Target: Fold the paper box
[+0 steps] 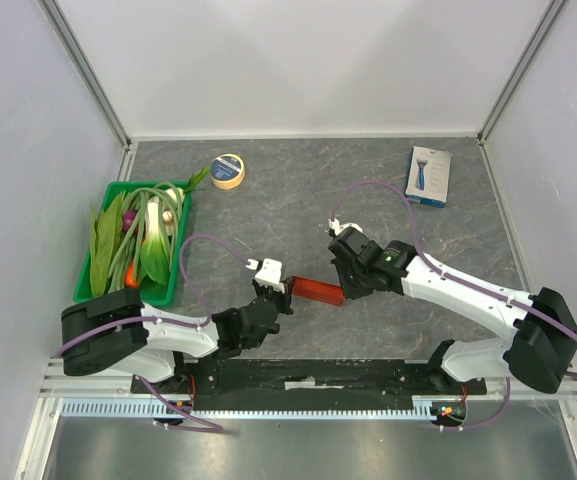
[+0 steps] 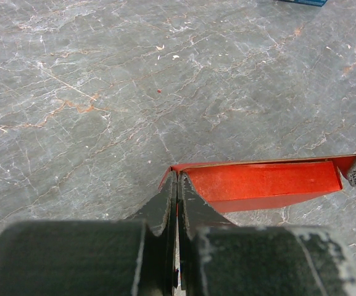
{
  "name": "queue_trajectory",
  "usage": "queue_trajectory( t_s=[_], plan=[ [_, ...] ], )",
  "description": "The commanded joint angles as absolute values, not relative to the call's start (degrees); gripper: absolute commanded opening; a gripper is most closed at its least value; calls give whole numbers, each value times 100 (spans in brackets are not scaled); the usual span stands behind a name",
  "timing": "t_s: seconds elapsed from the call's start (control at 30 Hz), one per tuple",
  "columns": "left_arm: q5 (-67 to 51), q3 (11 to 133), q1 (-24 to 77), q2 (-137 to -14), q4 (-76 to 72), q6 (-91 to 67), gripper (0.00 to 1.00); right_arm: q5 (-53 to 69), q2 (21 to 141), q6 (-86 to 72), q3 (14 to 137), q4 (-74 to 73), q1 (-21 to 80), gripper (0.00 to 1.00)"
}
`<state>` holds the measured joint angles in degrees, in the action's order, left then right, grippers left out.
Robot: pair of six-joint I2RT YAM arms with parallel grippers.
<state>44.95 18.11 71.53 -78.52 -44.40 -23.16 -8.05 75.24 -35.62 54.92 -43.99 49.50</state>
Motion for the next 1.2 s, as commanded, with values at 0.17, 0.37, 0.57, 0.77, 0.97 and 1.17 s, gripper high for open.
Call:
queue_trajectory(
  t_s=[0.17, 0.37, 0.57, 0.77, 0.97, 1.17],
  plan=[
    [4517, 1670, 7286, -8103, -3296, -2443, 2, -695, 7330, -4024, 5625, -4149, 4922, 0],
    [4562, 1723, 7321, -8156, -3226, -2443, 2, 226, 7111, -4560, 5354, -3692, 4571, 0],
    [4614, 1731, 7365, -8139, -3199, -2443, 2, 737, 6864, -5132, 4923, -3121, 4149, 0],
    [4684, 1740, 7418, -8112, -3147, -2426, 2, 958, 6759, -5546, 4526, -2602, 3990, 0],
    [4702, 1731, 7418, -8147, -3146, -2452, 2, 431, 6767, -4879, 4579, -3181, 3990, 0],
    [4763, 1696, 7427, -8253, -3138, -2583, 2, 141, 6627, -4054, 4316, -3287, 3990, 0]
  ],
)
